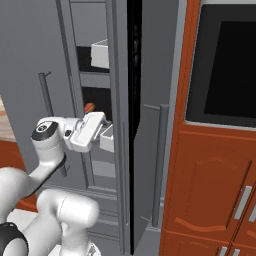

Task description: Gather the sweet potatos from the fridge and place them on a tray on the dining counter. Then gather the steaks from the fridge and place them on the other tray.

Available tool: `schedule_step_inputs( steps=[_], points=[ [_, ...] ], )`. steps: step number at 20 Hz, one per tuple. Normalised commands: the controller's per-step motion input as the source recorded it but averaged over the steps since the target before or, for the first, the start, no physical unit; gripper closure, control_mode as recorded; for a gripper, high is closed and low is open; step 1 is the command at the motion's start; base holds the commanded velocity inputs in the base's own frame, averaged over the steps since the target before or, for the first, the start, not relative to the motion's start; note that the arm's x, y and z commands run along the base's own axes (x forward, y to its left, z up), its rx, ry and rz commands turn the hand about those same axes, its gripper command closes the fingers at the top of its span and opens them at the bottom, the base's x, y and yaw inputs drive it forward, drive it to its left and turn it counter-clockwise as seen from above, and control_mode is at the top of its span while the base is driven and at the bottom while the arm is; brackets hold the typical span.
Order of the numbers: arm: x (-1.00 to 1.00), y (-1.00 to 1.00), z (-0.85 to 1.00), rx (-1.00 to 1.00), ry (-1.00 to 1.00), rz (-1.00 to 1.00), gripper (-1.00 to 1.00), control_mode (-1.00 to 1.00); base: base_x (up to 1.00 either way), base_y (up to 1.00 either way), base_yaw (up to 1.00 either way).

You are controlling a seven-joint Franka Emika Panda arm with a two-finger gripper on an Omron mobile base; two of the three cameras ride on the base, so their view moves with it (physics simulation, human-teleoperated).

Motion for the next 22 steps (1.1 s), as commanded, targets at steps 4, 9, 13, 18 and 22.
schedule_step_inputs(
  steps=[4, 9, 13, 18, 22],
  points=[
    [0.18, -0.64, -0.17, 0.04, -0.05, -0.01, -1.0, -1.0, 0.0, 0.0, 0.0],
    [0.03, -0.62, -0.22, 0.02, -0.05, 0.0, -1.0, -1.0, 0.0, 0.0, 0.0],
    [0.0, -0.81, -0.15, 0.04, -0.04, 0.0, -1.0, -1.0, 0.0, 0.0, 0.0],
    [-0.04, -0.5, -0.03, 0.02, 0.0, 0.0, -1.0, -1.0, 0.0, 0.0, 0.0],
    [-0.32, 0.55, 0.0, -0.02, -0.04, 0.07, -1.0, -1.0, 0.0, 0.0, 0.0]
  ],
)
